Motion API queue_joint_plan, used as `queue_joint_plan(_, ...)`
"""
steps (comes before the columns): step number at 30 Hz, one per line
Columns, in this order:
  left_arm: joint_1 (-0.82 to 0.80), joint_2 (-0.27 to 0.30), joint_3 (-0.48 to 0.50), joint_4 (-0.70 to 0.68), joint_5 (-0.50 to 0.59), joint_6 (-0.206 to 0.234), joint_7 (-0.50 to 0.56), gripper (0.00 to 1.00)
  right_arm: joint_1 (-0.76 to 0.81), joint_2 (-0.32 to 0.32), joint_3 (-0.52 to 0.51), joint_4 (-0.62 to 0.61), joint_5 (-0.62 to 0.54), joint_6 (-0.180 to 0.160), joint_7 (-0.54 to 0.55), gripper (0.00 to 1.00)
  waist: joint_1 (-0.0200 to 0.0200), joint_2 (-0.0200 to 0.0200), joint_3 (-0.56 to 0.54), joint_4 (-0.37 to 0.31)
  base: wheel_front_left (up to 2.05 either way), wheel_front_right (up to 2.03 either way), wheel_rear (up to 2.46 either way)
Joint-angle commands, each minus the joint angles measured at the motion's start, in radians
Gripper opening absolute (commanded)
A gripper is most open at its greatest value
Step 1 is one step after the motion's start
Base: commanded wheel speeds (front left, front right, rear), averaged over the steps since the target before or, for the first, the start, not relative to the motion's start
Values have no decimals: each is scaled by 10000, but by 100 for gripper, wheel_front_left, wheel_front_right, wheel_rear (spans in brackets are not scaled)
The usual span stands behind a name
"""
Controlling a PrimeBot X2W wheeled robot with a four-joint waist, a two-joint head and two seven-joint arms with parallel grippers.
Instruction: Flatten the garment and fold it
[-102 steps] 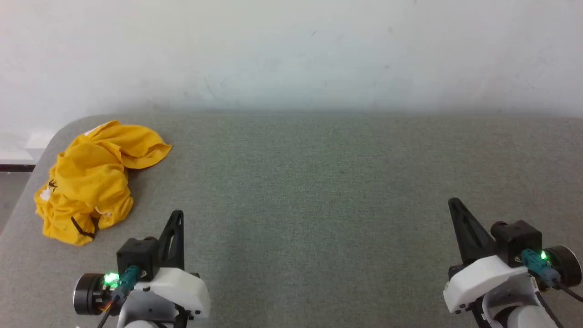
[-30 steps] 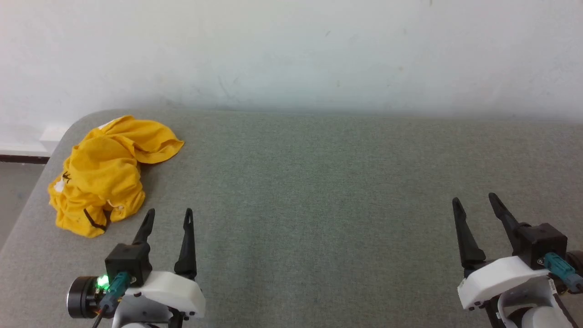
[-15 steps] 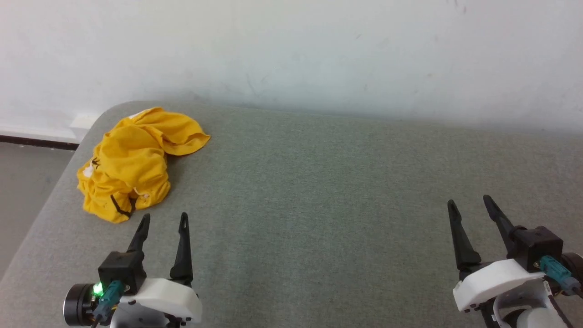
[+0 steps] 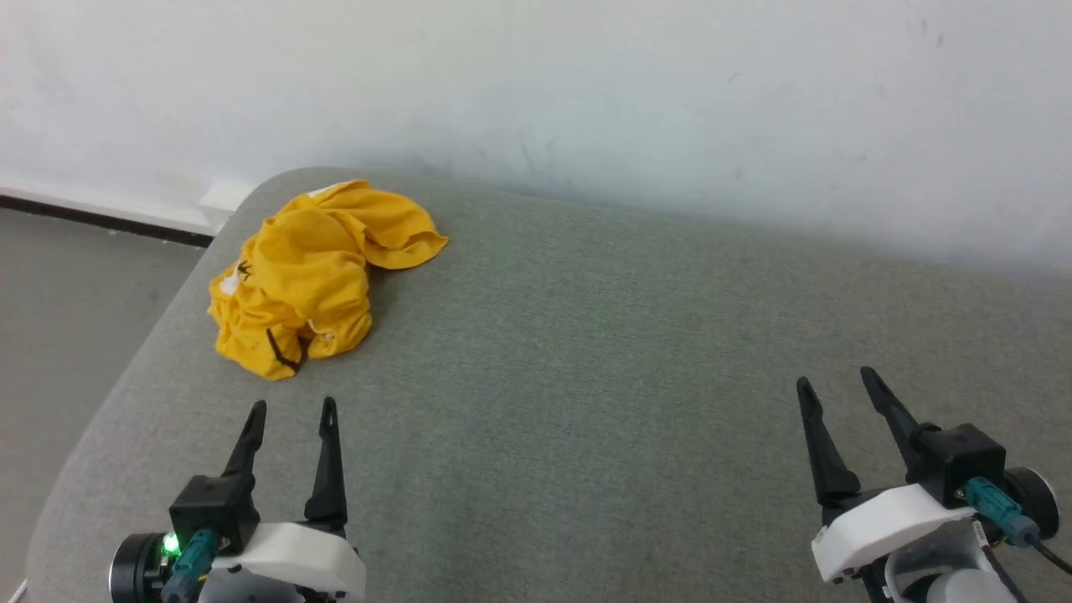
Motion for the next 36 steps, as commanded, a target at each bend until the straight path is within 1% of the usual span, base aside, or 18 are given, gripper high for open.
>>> queue_joint_plan(1, 178, -25, 68, -44, -72, 88, -93, 100, -141, 18, 37, 60, 119, -10, -86, 100, 0, 0, -33, 246, 0, 0, 0)
queue_joint_plan(6, 260, -27, 109, -15, -19, 163, -198, 100, -183, 19, 253, 196, 180, -11, -190, 100, 0, 0, -68, 700, 0, 0, 0)
queue_joint_plan(17, 493, -32, 271, 74, -127, 177, -427, 100, -279, 23, 554, 463, 362, -13, -419, 100, 0, 0, -148, 1640, 0, 0, 0)
queue_joint_plan(36, 812, -40, 517, 90, -358, 197, -824, 100, -351, 29, 835, 896, 512, -16, -816, 100, 0, 0, -241, 2591, 0, 0, 0)
